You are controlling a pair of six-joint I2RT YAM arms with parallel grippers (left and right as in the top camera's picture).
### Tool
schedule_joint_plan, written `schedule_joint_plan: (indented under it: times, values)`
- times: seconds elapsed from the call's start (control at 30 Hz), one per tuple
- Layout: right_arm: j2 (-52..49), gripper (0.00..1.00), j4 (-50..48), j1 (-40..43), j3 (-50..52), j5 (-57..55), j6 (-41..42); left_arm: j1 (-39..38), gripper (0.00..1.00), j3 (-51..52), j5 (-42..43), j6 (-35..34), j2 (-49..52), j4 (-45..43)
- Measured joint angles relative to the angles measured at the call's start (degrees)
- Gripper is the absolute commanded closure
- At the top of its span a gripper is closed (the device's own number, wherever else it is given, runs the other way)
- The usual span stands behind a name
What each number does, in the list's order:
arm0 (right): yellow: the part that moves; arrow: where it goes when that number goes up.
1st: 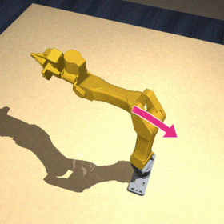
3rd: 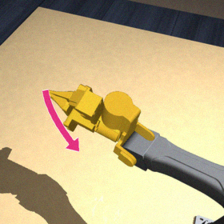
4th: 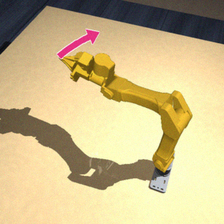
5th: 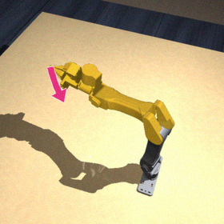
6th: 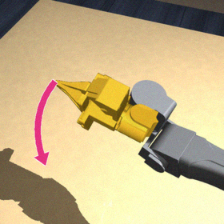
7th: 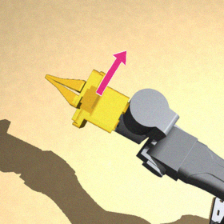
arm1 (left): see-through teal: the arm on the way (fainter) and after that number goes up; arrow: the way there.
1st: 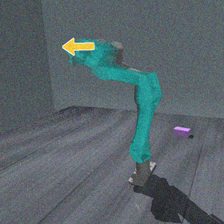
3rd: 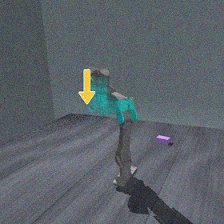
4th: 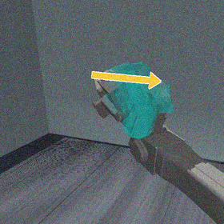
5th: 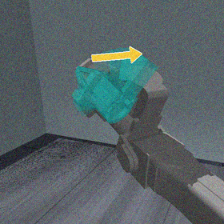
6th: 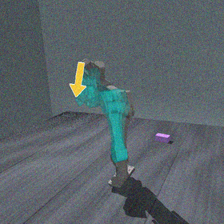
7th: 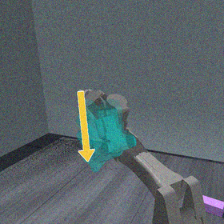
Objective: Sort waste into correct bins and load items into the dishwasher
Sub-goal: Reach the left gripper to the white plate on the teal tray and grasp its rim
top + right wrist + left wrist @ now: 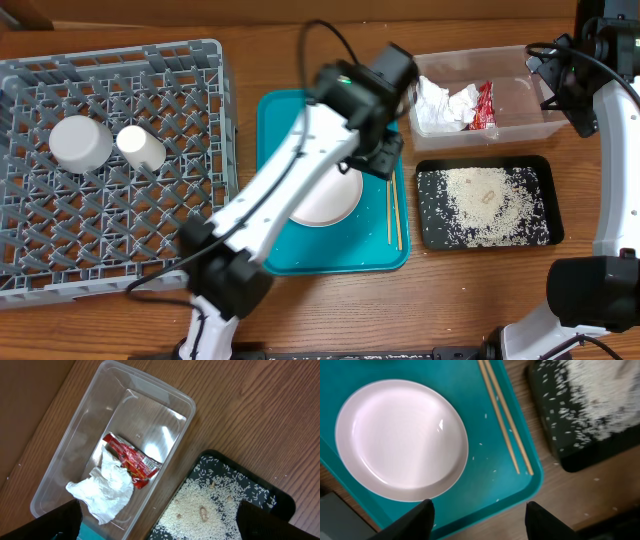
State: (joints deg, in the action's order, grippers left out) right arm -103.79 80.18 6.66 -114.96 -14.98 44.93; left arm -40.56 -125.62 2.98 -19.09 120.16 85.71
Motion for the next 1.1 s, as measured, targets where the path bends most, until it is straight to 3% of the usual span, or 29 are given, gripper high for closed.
schedule_joint_plan:
  times: [0.13, 0.5, 0.77, 1.1]
  values:
    - [0.00, 0.00, -0.02, 0.00, 0.00, 0.00, 0.00, -1.09, 0.59, 0.04, -2.47, -1.95, 7.04, 0.61]
    - [0.00, 0.00, 0.00, 0.00, 0.00, -0.02, -0.02, -0.98, 0.67, 0.35, -3.89, -3.50, 19.56, 2.73]
    - [0.00, 0.00, 0.00, 0.00, 0.00, -0.02, 0.00, -1.09, 0.67, 0.39, -2.27, -3.52, 22.01, 0.33]
    - [0.00, 0.00, 0.00, 0.00, 0.00, -0.02, 0.00, -1.09, 0.84, 0.39, -3.69, -6.58, 22.05, -1.86]
